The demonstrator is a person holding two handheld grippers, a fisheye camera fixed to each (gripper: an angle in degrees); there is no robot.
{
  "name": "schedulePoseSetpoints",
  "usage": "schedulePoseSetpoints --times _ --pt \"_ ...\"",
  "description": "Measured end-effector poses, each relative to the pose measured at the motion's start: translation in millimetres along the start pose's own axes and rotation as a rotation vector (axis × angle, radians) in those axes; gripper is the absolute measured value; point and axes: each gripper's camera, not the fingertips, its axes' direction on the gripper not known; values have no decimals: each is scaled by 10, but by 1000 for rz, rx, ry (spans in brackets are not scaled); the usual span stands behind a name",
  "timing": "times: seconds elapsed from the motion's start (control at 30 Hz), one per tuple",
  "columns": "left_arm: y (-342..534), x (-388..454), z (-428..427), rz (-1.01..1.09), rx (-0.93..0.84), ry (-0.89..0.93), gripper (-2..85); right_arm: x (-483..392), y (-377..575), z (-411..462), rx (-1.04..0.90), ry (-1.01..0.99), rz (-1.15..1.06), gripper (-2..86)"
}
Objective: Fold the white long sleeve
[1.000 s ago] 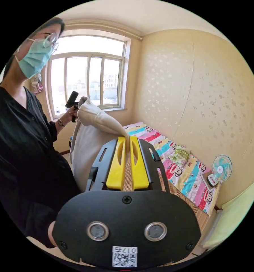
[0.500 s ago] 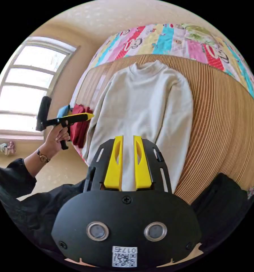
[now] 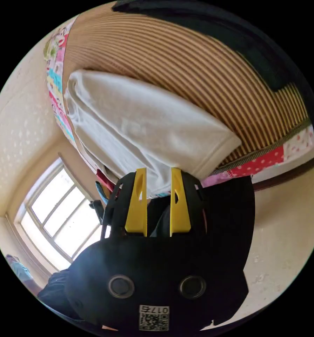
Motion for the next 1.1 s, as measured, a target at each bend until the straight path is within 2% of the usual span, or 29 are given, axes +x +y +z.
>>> schedulePoseSetpoints --times 0.07,0.13,0.23,0.27,0.4,0.47,0.57,0.67,0.73,0.8,0.9,0.97,1.03,1.07,1.1 --pt "102 -186 -395 -59 96 -24 49 33 102 -327 93 9 58 101" --pt "239 -404 -931 -136 236 -144 65 4 171 -495 118 103 68 117" --pt "312 -652 -1334 -195 321 -234 92 -115 335 -606 140 210 42 148" --pt "284 -706 -1340 -190 305 -225 93 -160 380 -605 150 209 18 151" --pt "-16 -1002 -873 -142 8 -177 100 -220 391 -519 120 202 40 141" --pt "-4 -1006 -931 -127 10 -191 92 -340 444 -581 85 279 44 116" --pt "37 -972 -1224 -91 -31 -134 43 -710 721 -789 22 470 -102 48" --pt "327 -760 -2010 44 89 -202 22 -1211 1178 -1420 128 582 -342 15" --pt "651 -716 -2912 99 241 -204 17 -1465 1403 -1911 243 662 -427 9" --pt "878 -805 -3614 90 353 -224 15 -1694 1582 -2610 405 671 -510 5" --pt "1191 -1103 -4647 49 534 -297 16 -1690 1554 -3277 499 605 -409 3" --pt "1289 -1389 -5024 -33 610 -340 18 -1611 1572 -3416 523 511 -374 3" --pt "1355 -1958 -5197 -255 649 -365 35 -1502 1610 -3336 503 422 -341 3" --pt "1373 -2119 -5184 -313 646 -329 49 -1433 1653 -3193 474 383 -326 3" --pt "1418 -2395 -5098 -387 647 -208 69 -1369 1720 -3006 445 361 -319 3"
